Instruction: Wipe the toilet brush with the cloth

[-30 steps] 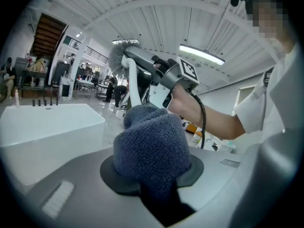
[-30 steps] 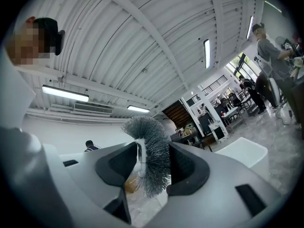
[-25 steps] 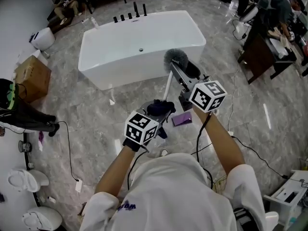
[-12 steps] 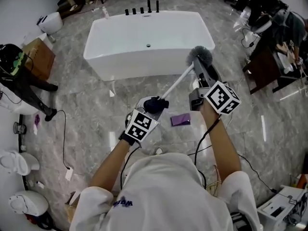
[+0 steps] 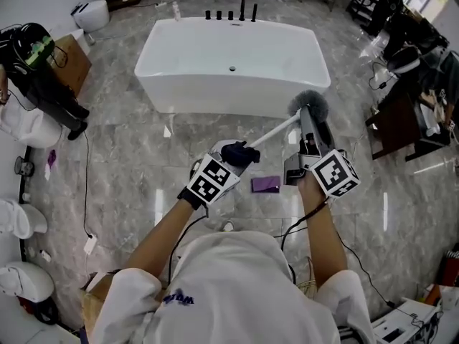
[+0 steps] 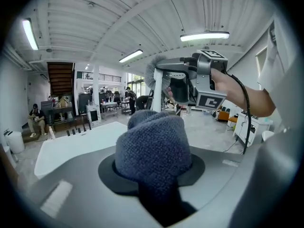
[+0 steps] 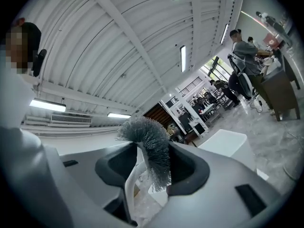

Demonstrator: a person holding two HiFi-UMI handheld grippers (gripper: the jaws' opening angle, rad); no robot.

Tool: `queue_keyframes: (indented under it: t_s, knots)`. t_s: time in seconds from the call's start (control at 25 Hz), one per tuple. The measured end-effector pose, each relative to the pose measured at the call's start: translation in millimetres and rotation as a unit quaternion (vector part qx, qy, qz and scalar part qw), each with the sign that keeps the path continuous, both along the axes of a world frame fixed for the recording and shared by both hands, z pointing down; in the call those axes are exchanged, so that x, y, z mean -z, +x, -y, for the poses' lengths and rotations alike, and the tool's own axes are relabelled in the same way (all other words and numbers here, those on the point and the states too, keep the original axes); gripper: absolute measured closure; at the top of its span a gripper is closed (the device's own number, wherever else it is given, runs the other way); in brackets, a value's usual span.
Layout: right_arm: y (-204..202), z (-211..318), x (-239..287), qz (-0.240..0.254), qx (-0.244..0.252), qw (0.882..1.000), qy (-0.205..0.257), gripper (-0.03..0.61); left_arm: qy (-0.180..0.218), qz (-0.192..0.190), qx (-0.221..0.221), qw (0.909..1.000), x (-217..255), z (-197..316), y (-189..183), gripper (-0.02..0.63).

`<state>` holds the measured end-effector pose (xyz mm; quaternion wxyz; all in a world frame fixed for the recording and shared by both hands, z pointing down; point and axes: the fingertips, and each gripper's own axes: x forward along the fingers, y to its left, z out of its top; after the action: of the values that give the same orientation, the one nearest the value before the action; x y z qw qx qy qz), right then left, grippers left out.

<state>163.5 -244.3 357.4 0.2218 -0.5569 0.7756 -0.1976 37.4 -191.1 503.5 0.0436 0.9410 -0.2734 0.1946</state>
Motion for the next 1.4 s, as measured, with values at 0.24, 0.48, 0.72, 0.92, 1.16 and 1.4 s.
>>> queue_keyframes:
  t_s: [0.24,0.48,0.72,0.92,1.16,1.4]
  knots:
    - [-1.8,-3.6,7.7,-0.009,0.026,1.0,0.004,0.374,-0.03,-0.042,-0.096,0.9941,13.7,-24.7,23.1,0.489]
    - [9.3,2.9,24.5,-0.009,0.02,1.0,0.018,0.374,-0.063,-0.041,-0.137,0.9877,5.6,-38.4,15.1,0.491]
    - [34.8,4.6,41.9,0.017,-0.008,0.999,0.035,0.374,-0.057,-0.027,-0.113,0.9916,-4.2,-31.2,-12.0,0.49]
    - [40.7,3.3,43.1,0.036,-0.019,0.998,0.038,0.374,-0.023,-0.017,-0.076,0.9967,-3.8,-23.2,-22.4,0.488]
    - [19.5,-6.4,42.2,0.031,-0.013,0.999,0.039,0.374,-0.019,-0.049,-0.089,0.9946,14.9,-29.4,-19.3,0.491]
    - [3.6,-9.2,37.3,0.03,-0.009,0.999,0.037,0.374,-0.004,-0.053,-0.097,0.9939,31.3,-26.1,-13.2,0.494]
